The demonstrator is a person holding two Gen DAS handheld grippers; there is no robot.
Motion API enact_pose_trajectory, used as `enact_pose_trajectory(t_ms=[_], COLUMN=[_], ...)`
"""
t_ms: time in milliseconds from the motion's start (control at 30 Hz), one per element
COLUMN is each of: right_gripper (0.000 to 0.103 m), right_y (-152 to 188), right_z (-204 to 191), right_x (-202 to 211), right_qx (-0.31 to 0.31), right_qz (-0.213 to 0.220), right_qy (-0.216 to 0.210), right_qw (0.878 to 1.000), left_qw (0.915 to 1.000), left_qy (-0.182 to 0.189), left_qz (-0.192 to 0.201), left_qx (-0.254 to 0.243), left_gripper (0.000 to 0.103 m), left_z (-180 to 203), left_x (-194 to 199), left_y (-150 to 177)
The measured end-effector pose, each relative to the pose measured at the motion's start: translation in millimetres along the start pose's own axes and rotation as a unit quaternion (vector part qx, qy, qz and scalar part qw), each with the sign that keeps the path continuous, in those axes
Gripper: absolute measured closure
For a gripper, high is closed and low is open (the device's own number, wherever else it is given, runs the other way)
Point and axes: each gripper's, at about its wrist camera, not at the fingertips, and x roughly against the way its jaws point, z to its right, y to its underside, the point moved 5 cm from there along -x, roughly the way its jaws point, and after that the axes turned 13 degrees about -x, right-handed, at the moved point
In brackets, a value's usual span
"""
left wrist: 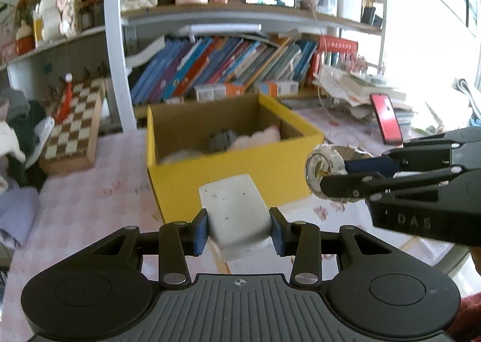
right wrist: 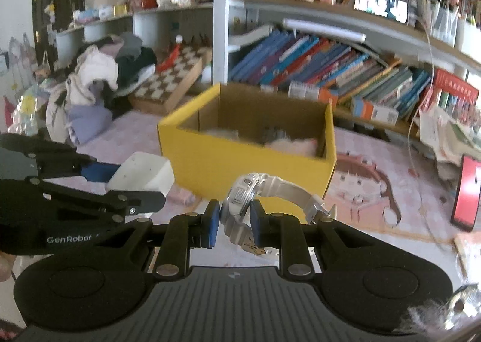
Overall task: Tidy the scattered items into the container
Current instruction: 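Grasp the white block with the left gripper while the right gripper carries the watch toward the box, then lower the watch and white block into the yellow box and open both grippers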
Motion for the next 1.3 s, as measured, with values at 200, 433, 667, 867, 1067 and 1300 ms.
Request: enact_pose_trajectory(t_ms=[200, 433, 667, 867, 1067, 1300], right_gripper=[0.083, 0.083, 0.083, 0.083, 0.083, 0.083], right_y=[-40.3, -87.4, -129.0, -155.6, -162.2, -152.5], right_z=[-0.1, -2.8, -5.0, -3.5, -3.2, -11.5], right_x=[5.6, -5.3, -45.9, -97.2, -161.2, -229.6], right_qx=[0.005, 0.031, 0.077, 0.097, 0.078, 0.044], right_qz=[0.044, 0.084, 0.092, 0.062, -0.019, -0.127], right_qy=[-0.011, -0.031, -0.050, -0.070, -0.092, -0.125], right_qw=[0.999, 0.995, 0.992, 0.991, 0.993, 0.983], left_qw=[0.9991, 0.9968, 0.9969, 0.9983, 0.9990, 0.9965], left_qy=[-0.016, -0.036, -0.044, -0.031, -0.011, 0.010], left_qz=[0.039, 0.066, 0.048, 0.009, -0.036, -0.082], left_qx=[-0.008, -0.024, -0.044, -0.048, -0.024, -0.005], left_gripper=[0.063, 0.063, 0.063, 0.063, 0.063, 0.064], left_z=[-15.5, -31.5, -38.2, -40.4, -44.9, -49.8], left_x=[3.4, -8.8, -46.0, -85.2, -119.9, -150.7], left_y=[-28.2, -57.7, -71.8, -74.1, -68.3, -59.4])
